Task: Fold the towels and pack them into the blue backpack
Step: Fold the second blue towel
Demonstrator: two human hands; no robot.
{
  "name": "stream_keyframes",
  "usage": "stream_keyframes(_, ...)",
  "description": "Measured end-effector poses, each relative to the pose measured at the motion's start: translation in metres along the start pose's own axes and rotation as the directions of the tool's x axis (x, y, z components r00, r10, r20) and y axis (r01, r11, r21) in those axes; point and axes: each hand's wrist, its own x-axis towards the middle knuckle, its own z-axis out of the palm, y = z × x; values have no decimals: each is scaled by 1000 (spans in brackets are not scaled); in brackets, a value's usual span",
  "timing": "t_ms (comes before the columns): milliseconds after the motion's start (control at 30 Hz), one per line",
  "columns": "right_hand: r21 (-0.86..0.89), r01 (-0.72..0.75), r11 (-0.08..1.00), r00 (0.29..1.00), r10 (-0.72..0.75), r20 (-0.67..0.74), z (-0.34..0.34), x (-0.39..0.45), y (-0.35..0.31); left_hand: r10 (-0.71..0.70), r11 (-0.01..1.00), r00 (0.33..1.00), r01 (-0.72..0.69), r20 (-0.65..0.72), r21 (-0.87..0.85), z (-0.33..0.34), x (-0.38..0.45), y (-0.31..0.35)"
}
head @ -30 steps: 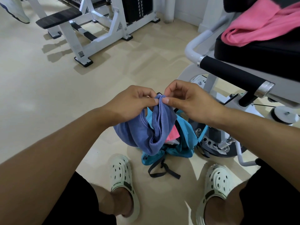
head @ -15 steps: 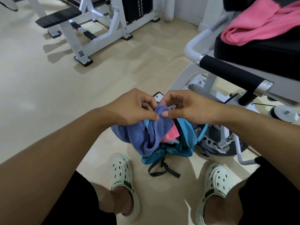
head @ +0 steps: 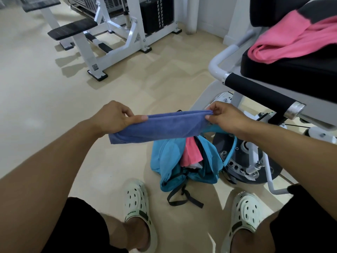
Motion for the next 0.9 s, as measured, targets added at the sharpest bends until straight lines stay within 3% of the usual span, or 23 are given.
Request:
stream_keyframes(133, -161, -12, 987, 1000, 11, -2, -3, 5, 1, -28, 997, 998, 24, 57, 69, -2, 2, -5)
stream_keyframes(233, -236, 26, 971, 998, -14, 55, 0, 3, 1, -5, 998, 1000, 4, 6, 55, 0, 3, -9)
stream_keyframes(433, 21, 243, 970, 967, -244, 75, 8, -8, -18, 58, 989, 998, -61, 25, 132, 10, 0, -4)
stream_keyframes(600, 76, 359, 930, 920, -366, 140, 21, -27, -32, 314, 935, 946, -323, -78, -147, 25, -16, 27)
stream_keyframes(767, 98, 376, 922, 917, -385, 106, 26, -42, -41, 400, 891, 906, -349, 138, -290, 38, -34, 59)
stream_keyframes(900, 178, 314, 932, 939, -333, 86, 22, -47, -46, 473, 870, 844, -402, 253, -286, 43, -44, 70)
